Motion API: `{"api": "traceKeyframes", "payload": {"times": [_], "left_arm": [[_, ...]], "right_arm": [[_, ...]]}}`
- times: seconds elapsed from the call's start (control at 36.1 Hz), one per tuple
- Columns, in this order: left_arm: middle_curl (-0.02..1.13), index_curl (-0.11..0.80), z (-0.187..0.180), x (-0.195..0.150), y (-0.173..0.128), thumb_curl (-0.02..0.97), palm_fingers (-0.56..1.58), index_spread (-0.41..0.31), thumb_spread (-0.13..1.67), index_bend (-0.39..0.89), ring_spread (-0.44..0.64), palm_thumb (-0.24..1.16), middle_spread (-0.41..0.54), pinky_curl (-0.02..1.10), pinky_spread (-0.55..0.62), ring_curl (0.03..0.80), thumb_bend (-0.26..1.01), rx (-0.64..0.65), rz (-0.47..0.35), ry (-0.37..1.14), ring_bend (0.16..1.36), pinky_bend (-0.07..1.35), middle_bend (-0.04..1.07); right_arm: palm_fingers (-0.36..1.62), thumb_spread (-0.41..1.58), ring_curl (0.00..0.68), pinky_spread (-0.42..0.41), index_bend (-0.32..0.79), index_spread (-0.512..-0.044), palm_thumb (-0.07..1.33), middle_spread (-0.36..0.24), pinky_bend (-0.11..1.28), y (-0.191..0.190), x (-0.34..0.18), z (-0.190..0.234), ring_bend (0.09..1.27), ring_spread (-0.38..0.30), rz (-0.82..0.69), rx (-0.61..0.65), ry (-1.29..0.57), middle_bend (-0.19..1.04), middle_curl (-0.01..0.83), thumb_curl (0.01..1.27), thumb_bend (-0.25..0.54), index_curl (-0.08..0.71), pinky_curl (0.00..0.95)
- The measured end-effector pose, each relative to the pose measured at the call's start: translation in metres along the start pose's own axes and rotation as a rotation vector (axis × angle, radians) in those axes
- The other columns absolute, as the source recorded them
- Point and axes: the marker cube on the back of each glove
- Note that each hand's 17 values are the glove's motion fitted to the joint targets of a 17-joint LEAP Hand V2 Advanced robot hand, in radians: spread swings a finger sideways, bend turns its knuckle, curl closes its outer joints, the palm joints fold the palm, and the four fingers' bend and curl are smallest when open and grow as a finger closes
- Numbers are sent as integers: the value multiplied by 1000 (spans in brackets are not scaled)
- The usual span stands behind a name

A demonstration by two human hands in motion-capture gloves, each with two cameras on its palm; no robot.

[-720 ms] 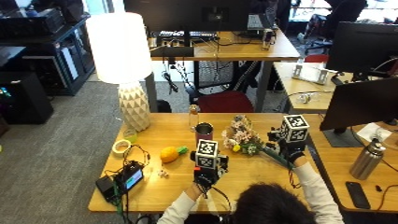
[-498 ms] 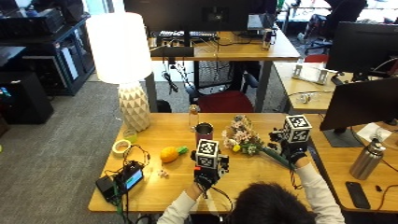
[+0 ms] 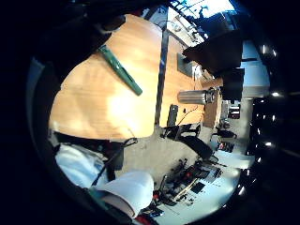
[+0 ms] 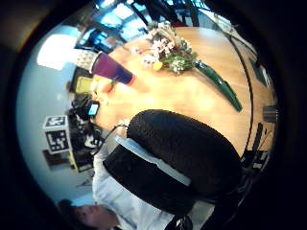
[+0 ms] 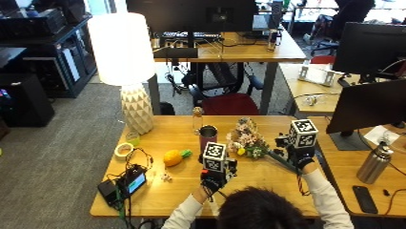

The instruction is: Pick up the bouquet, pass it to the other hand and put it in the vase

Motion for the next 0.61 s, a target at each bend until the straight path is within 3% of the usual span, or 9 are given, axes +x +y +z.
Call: {"api": "traceKeyframes", "payload": {"times": [0.22, 0.39, 0.61], "left_arm": [[225, 203, 4, 4, 1, 153, 273, -26, 1146, 136, 195, 53, 133, 298, 221, 269, -16, 12, 13, 8, 635, 518, 175], [239, 216, 8, 4, 4, 167, 267, -26, 1157, 136, 195, 48, 134, 308, 222, 275, -17, 6, 26, 8, 639, 519, 174], [253, 230, 4, 2, 9, 181, 260, -26, 1164, 135, 196, 44, 134, 319, 222, 282, -17, 11, 19, 10, 643, 520, 173]], "right_arm": [[369, 1125, 270, 281, 98, -372, 142, -45, 604, 1, 1, -10, 500, 70, -13, -15, -4, 320, 304, 146, -17, 124, 311], [395, 1088, 297, 282, 59, -366, 125, -42, 610, -6, 1, -24, 574, 59, -19, -47, -26, 324, 320, 165, -26, 109, 319], [449, 1038, 324, 271, 30, -309, 139, -3, 663, -29, 13, -33, 631, 50, 39, -61, -43, 365, 350, 197, -18, 82, 341]]}}
